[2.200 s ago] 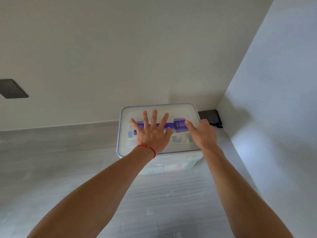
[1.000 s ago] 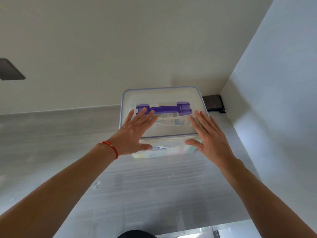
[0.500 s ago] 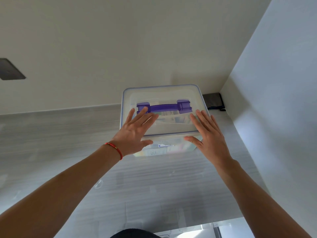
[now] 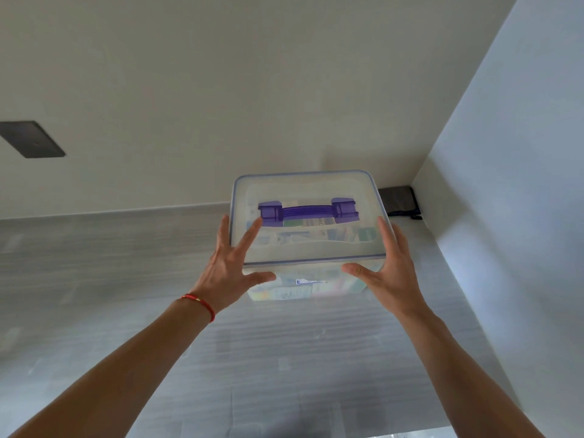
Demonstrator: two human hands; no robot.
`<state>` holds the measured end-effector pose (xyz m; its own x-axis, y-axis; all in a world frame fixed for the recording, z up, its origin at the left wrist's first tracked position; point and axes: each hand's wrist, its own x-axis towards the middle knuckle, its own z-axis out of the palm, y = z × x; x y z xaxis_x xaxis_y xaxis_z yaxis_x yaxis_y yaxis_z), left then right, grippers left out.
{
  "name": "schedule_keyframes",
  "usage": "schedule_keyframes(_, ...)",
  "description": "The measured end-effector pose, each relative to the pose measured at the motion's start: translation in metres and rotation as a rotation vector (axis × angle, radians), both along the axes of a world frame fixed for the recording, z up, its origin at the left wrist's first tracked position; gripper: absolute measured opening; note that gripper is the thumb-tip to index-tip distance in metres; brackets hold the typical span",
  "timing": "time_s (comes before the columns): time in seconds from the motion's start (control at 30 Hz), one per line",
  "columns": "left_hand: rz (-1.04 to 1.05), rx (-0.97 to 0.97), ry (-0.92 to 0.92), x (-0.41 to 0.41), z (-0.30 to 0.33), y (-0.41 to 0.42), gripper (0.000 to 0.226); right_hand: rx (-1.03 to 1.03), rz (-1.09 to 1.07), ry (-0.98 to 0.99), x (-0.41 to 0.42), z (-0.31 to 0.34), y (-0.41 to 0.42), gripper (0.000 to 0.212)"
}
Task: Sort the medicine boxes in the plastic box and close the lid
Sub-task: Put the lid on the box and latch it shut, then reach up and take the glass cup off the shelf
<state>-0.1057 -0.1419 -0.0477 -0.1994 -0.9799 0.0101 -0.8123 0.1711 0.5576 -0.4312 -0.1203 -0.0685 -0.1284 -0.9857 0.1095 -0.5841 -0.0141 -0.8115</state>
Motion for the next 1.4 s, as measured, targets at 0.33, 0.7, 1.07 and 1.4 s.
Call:
schedule_keyframes(0.33,0.02,0.081,0.062,-0.008,0.008,-0.045,0.106,0.054,0.055,-0.023,-0.002,0.011,-0.044,0.124)
schedule_keyframes(0.7,0.105,-0.098,-0.069,-0.024,0.037,-0.019,0.087,0.094,0.007,0.056,0.004,0.018,-0.025,0.104)
schedule_keyframes(1.07,-0.177,-0.331,0.408,-0.039,0.174,0.023,0.035,-0.219,-0.152,-0.105,0.046,0.14,0.024,0.037)
schedule_keyframes(1.4,-0.431,-0.616,0.469,-0.049,0.317,0.041,0.034,-0.503,-0.22,-0.086,0.059,0.292,0.065,0.026)
